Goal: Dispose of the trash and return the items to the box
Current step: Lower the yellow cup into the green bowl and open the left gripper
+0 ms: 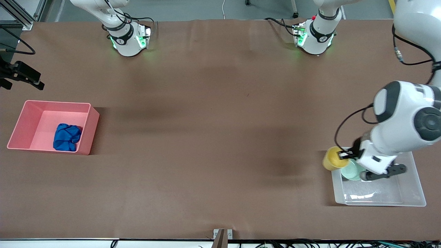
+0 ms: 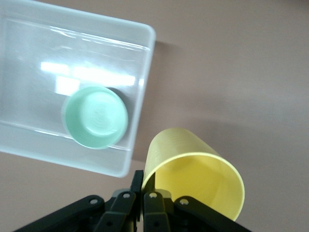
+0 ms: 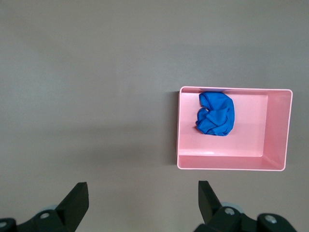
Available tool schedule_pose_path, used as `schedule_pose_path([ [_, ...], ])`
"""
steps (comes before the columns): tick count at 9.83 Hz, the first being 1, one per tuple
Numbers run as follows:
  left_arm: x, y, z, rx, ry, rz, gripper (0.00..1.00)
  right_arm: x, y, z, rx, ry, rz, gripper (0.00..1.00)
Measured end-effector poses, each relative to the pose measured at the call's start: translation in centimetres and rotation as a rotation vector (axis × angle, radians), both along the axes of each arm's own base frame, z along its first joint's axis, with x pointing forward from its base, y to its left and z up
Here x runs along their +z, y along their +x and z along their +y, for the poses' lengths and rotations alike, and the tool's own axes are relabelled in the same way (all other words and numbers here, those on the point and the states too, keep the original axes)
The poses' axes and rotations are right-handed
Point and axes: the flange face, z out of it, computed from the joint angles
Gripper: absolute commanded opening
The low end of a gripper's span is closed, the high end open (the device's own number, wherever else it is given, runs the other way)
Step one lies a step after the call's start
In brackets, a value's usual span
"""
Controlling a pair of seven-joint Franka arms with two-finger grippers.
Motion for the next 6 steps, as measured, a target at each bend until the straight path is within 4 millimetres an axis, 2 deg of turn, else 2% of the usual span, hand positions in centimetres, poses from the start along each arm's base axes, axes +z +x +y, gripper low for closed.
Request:
schedule_pose_path([
  [3,-3.4,1.4,8.3,-0.018,-0.013,0.004,0.0,-0.1,0.0,0.0,0.0,0.0,0.003,1.0],
  [4,-5.1,1.8,10.3,-0.013,-0.02,-0.003,0.0,-0.1,0.0,0.0,-0.001,0.0,0.004,1.0],
  [6,-8.5,2.3,12.3,0.006,-0.038,-0.01,0.0,-0.1,0.0,0.0,-0.001,0.0,0.005,1.0],
])
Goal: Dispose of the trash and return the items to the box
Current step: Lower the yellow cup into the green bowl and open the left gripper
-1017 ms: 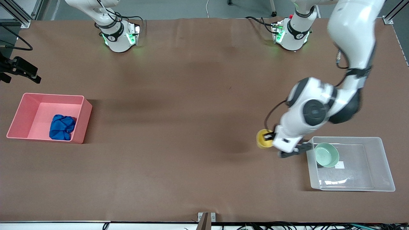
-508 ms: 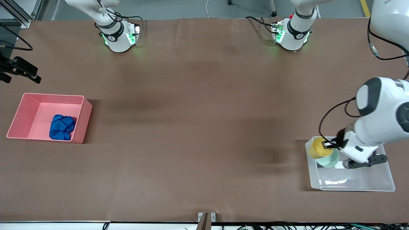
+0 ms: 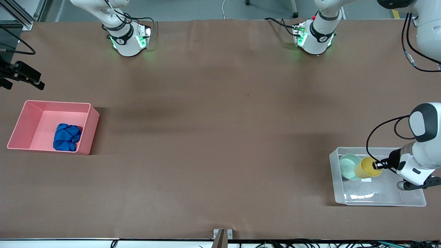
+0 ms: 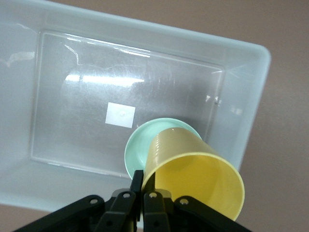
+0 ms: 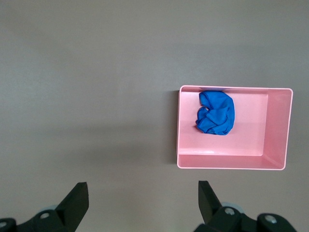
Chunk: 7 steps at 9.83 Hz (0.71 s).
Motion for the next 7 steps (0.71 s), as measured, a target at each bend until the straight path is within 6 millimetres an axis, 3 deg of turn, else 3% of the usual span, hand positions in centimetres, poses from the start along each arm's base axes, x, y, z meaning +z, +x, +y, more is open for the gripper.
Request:
schedule_pose_path([
  [4,-5.1,0.0,0.2,0.005,-0.028,0.056,0.06,0.0,0.0,0.0,0.0,0.0,0.001,1.0],
  [5,-5.8,-0.1,0.2,0.005,-0.032,0.066,0.27,-0.1,0.0,0.0,0.0,0.0,0.001,1.0],
  [6,-6.2,-0.2,0.2,0.006,-0.034,0.071,0.81,-0.1,0.0,0.0,0.0,0.0,0.001,1.0],
  [7,-6.5,-0.2,0.3,0.008,-0.034,0.075,1.0,-0.1,0.0,0.0,0.0,0.0,0.001,1.0],
])
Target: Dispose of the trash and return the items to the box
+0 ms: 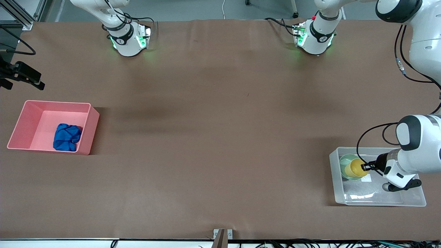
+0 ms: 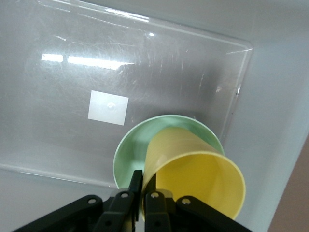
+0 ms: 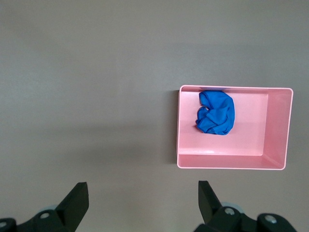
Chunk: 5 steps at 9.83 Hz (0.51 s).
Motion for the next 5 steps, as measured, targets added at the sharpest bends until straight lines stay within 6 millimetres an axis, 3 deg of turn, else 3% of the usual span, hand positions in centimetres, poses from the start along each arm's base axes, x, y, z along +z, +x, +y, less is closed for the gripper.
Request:
schedule_pose_path([
  [2,0.3,0.1,0.3,0.007,0.002,-0.007,1.0,0.0,0.0,0.0,0.0,0.0,0.0,1.0],
  [3,1.5,0.5,0.5,0.014,0.007,-0.028,1.0,0.0,0.0,0.0,0.0,0.0,0.0,1.0],
  [4,3.9,0.8,0.6,0.019,0.017,-0.062,1.0,0.0,0.0,0.0,0.0,0.0,0.0,1.0],
  [5,7.7,0.9,0.6,0.018,0.034,-0.103,1.0,-0.1,0.0,0.0,0.0,0.0,0.001,1.0],
])
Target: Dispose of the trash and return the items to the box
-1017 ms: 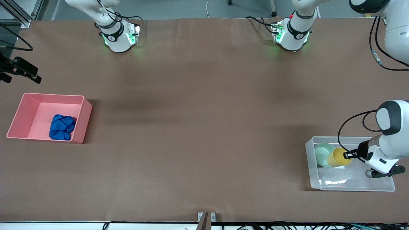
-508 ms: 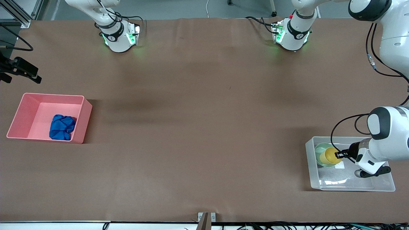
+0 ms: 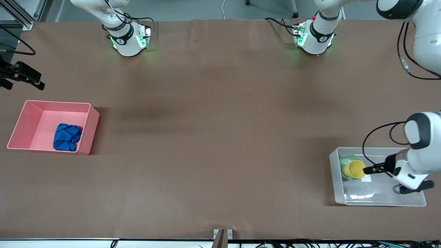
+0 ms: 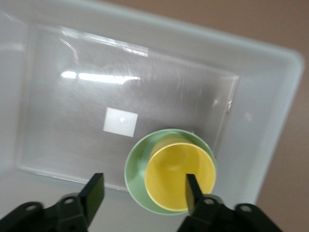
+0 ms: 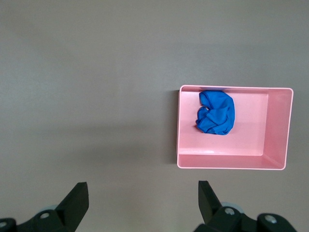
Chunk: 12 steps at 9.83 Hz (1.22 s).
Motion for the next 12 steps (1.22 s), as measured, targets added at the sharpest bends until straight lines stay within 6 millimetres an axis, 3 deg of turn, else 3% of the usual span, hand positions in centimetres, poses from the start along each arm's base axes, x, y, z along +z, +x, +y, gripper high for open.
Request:
schedule_pose_path([
  [1,5.2,-0.4,-0.5,-0.006,0.024,-0.042,1.0,0.0,0.0,0.0,0.0,0.0,0.001,1.0],
  [3,16.1,-2.8,-3.7,-0.052,0.067,-0.102,1.0,-0.1,0.0,0.0,-0.001,0.0,0.002,1.0],
  [5,24.0,-6.5,-8.0,-0.092,0.078,-0.123,1.0,-0.2,0.0,-0.1,-0.003,0.0,0.004,1.0],
  [7,28.2,-9.2,-10.8,-0.116,0.056,-0.127,1.0,-0.2,0.0,-0.2,-0.003,0.0,0.004,1.0],
  [12,31.8,-16.2,-16.1,-0.192,0.087,0.002,1.0,-0.2,0.1,-0.2,-0.004,0.0,0.002,1.0],
])
